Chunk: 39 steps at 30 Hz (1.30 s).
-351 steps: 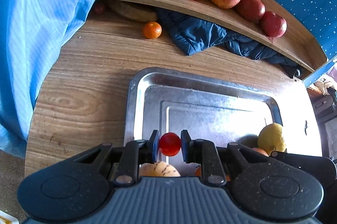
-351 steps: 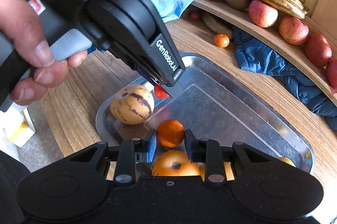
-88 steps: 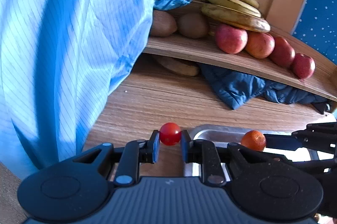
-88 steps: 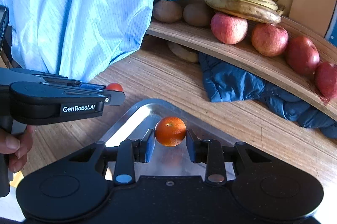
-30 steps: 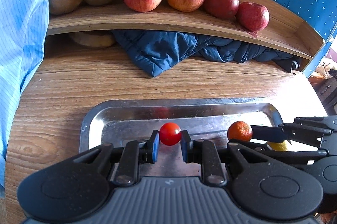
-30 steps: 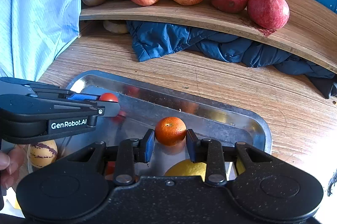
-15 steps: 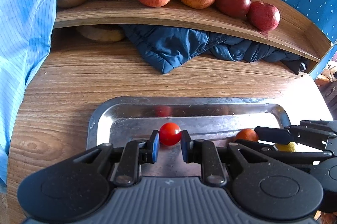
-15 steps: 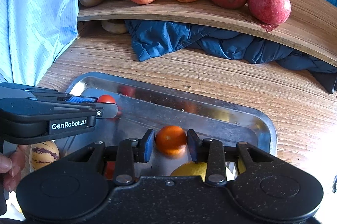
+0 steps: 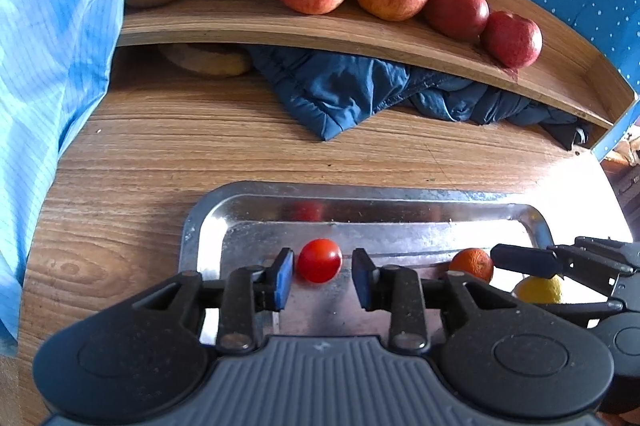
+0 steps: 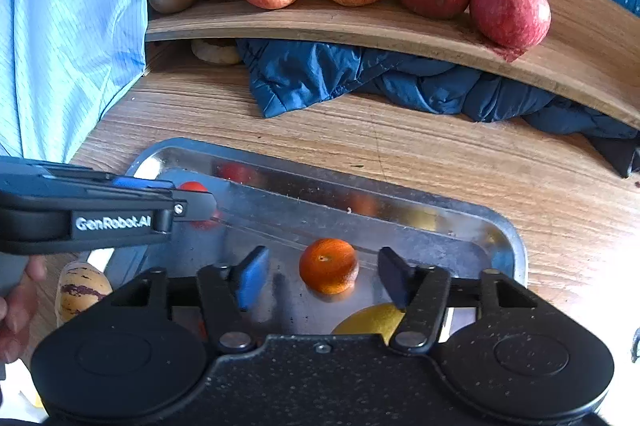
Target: Organize fruits
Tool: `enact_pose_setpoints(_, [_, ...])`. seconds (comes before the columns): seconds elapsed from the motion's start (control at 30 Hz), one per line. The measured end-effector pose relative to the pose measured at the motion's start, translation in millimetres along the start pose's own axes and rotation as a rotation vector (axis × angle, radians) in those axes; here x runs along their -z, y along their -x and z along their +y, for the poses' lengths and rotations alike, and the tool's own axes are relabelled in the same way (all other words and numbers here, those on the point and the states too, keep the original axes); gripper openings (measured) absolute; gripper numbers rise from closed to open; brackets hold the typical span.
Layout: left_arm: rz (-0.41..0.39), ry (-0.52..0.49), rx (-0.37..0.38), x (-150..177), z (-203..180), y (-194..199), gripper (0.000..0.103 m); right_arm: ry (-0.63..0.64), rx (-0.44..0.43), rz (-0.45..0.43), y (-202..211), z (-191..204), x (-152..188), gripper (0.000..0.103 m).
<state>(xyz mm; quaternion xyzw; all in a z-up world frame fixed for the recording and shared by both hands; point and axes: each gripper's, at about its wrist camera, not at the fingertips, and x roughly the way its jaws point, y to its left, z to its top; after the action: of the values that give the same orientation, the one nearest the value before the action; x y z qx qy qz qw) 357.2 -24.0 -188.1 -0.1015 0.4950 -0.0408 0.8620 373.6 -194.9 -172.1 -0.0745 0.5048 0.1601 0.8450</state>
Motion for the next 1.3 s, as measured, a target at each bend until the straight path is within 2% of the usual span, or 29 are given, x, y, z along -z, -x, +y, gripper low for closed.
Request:
enact_pose_setpoints(0.17, [-0.025,0.013,-0.006,-1.5,4.0,8.4,0.047,-0.011,0.020,-0.026,6.7,0.6,-1.5,0.085])
enact_pose_setpoints(0.37, [-0.076,0.026,-0.030,-1.6,10.2,22.8,0.070,-0.037,0.045,-0.055,15.1,0.9,-1.6,0.096])
enact_pose_setpoints(0.53, [-0.109,0.044,-0.036,-0.4,18.1,34.3,0.083,-0.074,0.053,-0.076,24.8,3.0,-0.4,0.102])
enact_pose_setpoints(0.7, [-0.147,0.074,-0.053,3.6,29.1,47.4,0.094,-0.093,0.064,-0.096,34.7,6.8,1.0,0.102])
enact_pose_setpoints(0.9, [-0.184,0.089,-0.081,11.9,38.0,62.9,0.101,-0.129,0.057,-0.130,50.0,9.1,5.1,0.102])
enact_pose_setpoints(1.1, [-0.209,0.081,-0.083,21.6,42.6,75.7,0.102,-0.131,0.068,-0.150,59.9,16.8,16.2,0.102])
enact_pose_setpoints(1.3, [-0.230,0.084,-0.085,32.7,47.4,87.8,0.102,-0.138,0.158,-0.232,80.2,23.2,29.3,0.102])
